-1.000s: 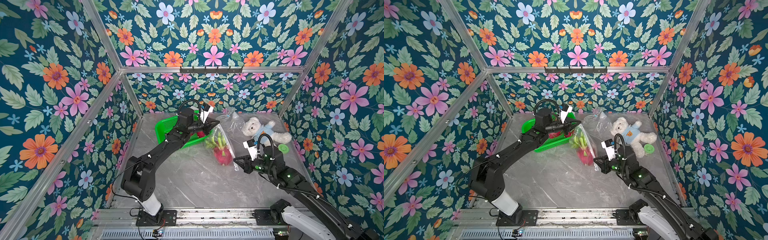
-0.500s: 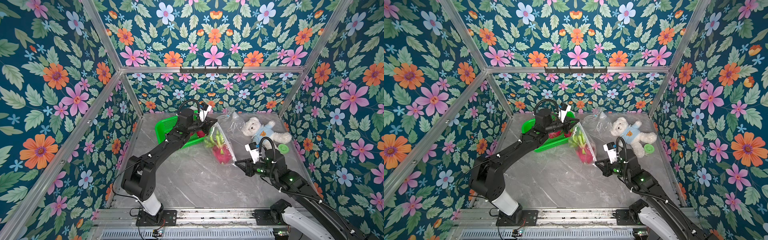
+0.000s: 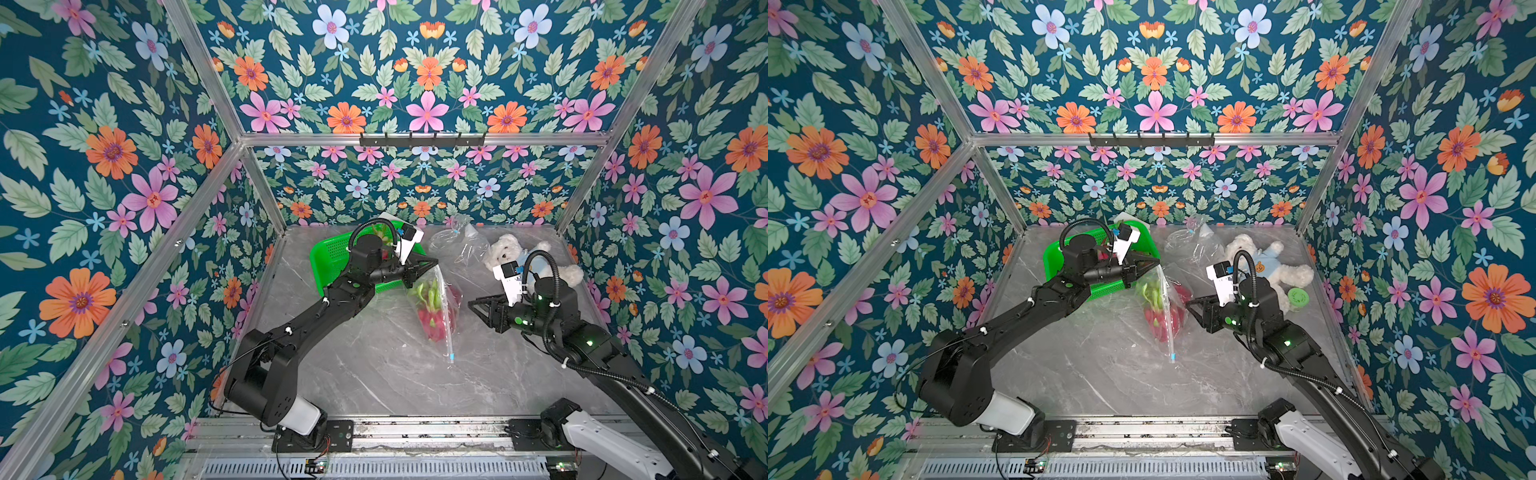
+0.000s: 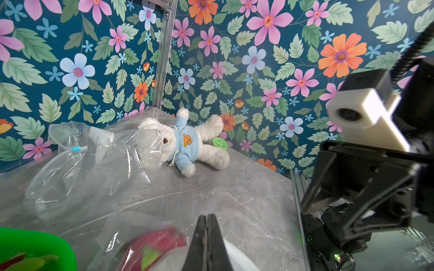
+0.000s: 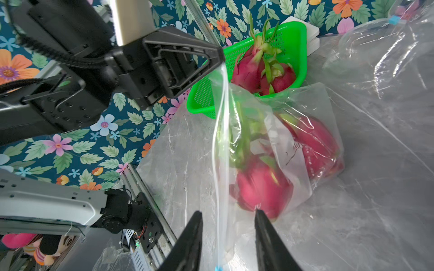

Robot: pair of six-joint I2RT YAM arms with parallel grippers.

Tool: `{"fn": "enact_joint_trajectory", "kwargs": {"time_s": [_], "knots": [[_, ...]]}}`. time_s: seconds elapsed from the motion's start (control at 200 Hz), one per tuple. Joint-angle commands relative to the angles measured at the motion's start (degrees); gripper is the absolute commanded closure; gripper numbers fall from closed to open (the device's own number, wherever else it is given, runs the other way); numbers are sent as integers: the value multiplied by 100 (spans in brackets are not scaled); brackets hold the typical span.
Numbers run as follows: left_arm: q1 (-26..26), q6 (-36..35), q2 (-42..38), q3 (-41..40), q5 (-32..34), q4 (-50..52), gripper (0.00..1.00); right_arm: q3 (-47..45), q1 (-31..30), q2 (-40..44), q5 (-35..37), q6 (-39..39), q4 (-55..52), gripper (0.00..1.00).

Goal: Open the zip-top bag and take out the dragon fruit
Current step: Unzip the zipper on the zipper food storage bag, then open the zipper of the food storage bag at the center of the board.

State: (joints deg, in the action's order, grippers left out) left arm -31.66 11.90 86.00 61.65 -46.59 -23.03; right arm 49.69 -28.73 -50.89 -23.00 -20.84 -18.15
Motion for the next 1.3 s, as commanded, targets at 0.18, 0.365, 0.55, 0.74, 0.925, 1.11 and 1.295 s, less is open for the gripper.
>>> {"fn": "enact_joint_trajectory", "kwargs": {"time_s": [0.18, 0.365, 0.55, 0.74, 0.925, 1.11, 1.295], "knots": [[-125, 113, -164, -140, -61, -316, 100, -167, -441, -751, -275, -422, 1464, 60], [-183, 159, -128, -162, -70, -325, 100, 0, -643, -1080, 325, -316, 1273, 74], [-200, 156, -131, -179, -86, -325, 100, -28, -641, -970, 607, -272, 1222, 79], [-200, 161, -129, -162, -114, -317, 100, -65, -641, -879, 894, -135, 1110, 78], [-205, 169, -128, -162, -121, -314, 100, -126, -643, -1003, 743, -130, 1220, 74], [-234, 182, -140, -171, -114, -341, 100, -188, -648, -1223, 547, -217, 1430, 79], [-235, 155, -152, -222, -70, -329, 100, -155, -645, -1034, 1095, -210, 1076, 100]]}}
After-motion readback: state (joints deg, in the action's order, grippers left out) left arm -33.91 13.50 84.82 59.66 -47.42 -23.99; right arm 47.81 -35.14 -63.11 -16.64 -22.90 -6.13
